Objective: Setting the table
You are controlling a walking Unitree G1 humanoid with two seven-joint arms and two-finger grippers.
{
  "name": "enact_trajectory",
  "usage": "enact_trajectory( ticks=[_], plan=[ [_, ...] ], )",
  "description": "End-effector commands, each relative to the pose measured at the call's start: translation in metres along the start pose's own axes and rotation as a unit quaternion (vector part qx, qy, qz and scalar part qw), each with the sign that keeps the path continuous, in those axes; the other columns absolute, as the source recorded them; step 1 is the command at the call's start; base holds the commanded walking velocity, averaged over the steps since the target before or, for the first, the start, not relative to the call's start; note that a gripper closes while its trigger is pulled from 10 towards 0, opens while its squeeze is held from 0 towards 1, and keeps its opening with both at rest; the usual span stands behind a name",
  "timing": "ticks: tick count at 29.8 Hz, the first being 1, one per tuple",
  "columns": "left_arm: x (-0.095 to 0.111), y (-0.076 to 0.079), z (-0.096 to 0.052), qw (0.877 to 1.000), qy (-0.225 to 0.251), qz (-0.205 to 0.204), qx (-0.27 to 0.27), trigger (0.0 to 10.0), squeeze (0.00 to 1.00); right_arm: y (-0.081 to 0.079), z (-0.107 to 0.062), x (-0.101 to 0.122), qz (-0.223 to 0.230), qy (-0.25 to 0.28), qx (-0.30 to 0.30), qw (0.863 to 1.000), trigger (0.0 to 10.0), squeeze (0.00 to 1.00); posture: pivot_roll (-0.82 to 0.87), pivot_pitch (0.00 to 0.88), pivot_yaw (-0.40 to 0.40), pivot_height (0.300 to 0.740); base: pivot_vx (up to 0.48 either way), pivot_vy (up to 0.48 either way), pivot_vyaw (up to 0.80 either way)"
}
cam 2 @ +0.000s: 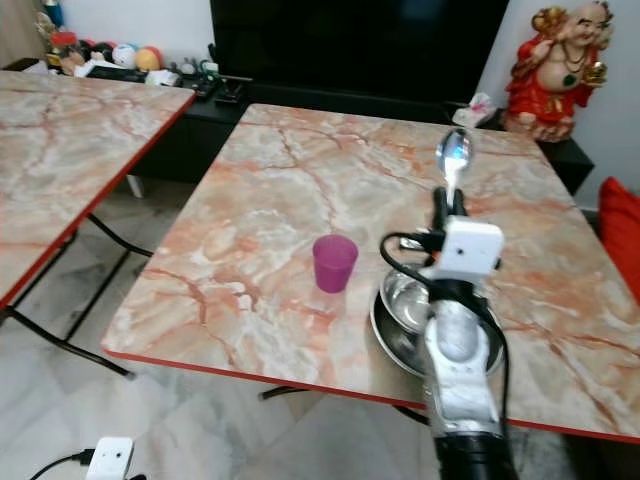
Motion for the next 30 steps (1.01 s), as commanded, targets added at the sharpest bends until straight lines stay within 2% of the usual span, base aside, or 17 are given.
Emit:
enact_trajectory(
  ticks=[1,5,10,14,16,22,25,30],
  plan=[
    [0.004,0.000,0.001,1.000,-0.002,0.011,-0.004,10.0,0.00,0.006,0.001,0.005,-0.002,0.008,-0.014,1.000,10.0,0.00,0.06,0.000,0.027,0.740,0.000,0.000,0.00],
    [0.022,-0.003,0.005,1.000,0.012,0.028,-0.006,10.0,0.00,0.003,-0.004,0.004,0.006,0.006,-0.030,1.000,10.0,0.00,0.03,0.000,0.074,0.740,0.000,0.000,0.00],
    [0.032,0.002,0.007,0.999,0.020,0.041,-0.015,10.0,0.00,0.004,-0.007,0.007,0.009,0.010,-0.037,0.999,10.0,0.00,0.00,0.000,0.087,0.740,0.000,0.000,0.00],
    [0.038,0.017,0.009,0.999,0.024,0.033,-0.028,10.0,0.00,0.014,-0.008,0.010,-0.004,0.013,-0.046,0.999,10.0,0.00,-0.04,0.000,0.087,0.740,0.000,0.000,0.00],
    [0.038,0.019,0.010,0.999,0.025,0.030,-0.028,10.0,0.00,0.018,-0.009,0.012,-0.008,0.016,-0.048,0.999,10.0,0.00,-0.04,0.000,0.084,0.740,0.000,0.000,0.00],
    [0.037,0.035,0.010,0.998,0.024,0.044,-0.049,10.0,0.00,0.037,-0.012,0.014,-0.033,0.016,-0.060,0.997,10.0,0.00,-0.09,0.000,0.082,0.740,0.000,0.000,0.00],
    [0.037,0.038,0.010,0.997,0.025,0.043,-0.053,10.0,0.00,0.037,-0.013,0.012,-0.033,0.012,-0.062,0.997,10.0,0.00,-0.06,0.000,0.074,0.740,0.000,0.000,0.00],
    [0.044,0.034,0.011,0.998,0.037,0.031,-0.044,10.0,0.00,0.025,-0.005,0.017,-0.019,0.017,-0.054,0.998,10.0,0.00,-0.09,0.000,0.056,0.740,0.000,0.000,0.00]
  ],
)
Point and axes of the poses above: a point about 5 cm out from each wrist's last joint towards the gripper, its own z axis pointing out of the wrist towards the gripper, its own x axis along the axis of the wrist's last joint, y = z × x, the point moved 3 cm from there along z, pointing out of the wrist towards the gripper, and after that the axes turned 7 degrees about -z, right-handed, at the moved point
